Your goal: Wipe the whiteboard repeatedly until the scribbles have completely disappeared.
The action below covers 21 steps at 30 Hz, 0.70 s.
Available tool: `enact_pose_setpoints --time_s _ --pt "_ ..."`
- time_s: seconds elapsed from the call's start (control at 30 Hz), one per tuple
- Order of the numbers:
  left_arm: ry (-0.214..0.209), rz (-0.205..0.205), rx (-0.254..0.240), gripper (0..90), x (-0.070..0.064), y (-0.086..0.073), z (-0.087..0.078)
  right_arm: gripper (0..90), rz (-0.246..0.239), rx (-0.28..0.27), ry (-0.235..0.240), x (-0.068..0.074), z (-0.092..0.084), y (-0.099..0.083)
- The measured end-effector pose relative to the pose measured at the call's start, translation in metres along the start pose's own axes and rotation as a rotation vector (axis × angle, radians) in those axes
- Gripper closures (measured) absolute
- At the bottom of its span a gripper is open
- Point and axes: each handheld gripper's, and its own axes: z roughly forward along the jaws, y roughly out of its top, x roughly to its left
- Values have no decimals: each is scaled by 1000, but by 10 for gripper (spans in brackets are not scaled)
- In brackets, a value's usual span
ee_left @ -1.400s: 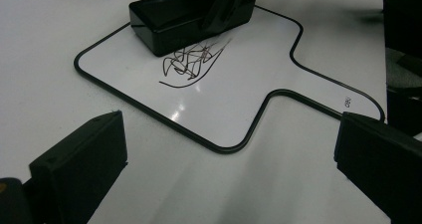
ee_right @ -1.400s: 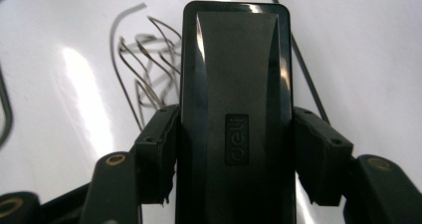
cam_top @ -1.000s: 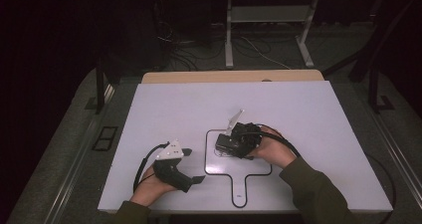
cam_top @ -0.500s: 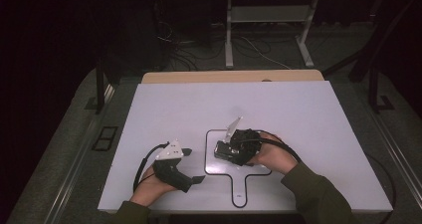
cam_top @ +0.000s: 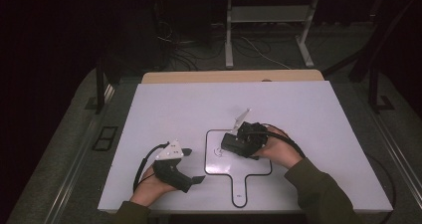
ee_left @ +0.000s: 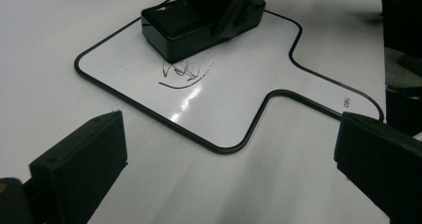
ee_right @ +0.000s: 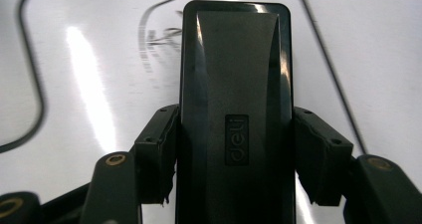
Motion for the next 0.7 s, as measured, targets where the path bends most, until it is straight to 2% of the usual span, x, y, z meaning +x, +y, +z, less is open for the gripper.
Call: enact_pose_setpoints --time_s 0.03,0.07,0.1,0.13,0.17,0.23,0.27,0.33,0.4,0.5,0.7 --pt "0 1 0 0 0 0 0 387 14 -4 2 -2 0 0" --pt "0 0 0 0 0 0 0 387 7 -1 -10 -6 0 -1" --pt "0 0 0 0 0 0 0 386 26 -2 -9 -8 0 -1" --pt "-1 0 0 0 0 0 0 386 16 1 -22 -11 1 -2" --pt "-1 1 0 0 0 0 0 387 40 -3 -15 -13 1 -1" --pt "-1 1 1 0 0 0 0 387 48 -5 -16 -15 2 -1" --pt "-1 0 1 0 1 0 0 387 34 4 -28 -16 2 -1" --pt "-1 -2 2 0 1 0 0 387 22 6 -31 -13 2 2" --pt "-1 -6 -1 0 0 0 1 387 19 -3 -14 -7 4 6" --pt "-2 -2 2 0 0 0 1 387 -21 0 -12 0 6 13" --pt "-2 -7 -2 0 0 0 1 387 -69 -2 5 17 9 25"
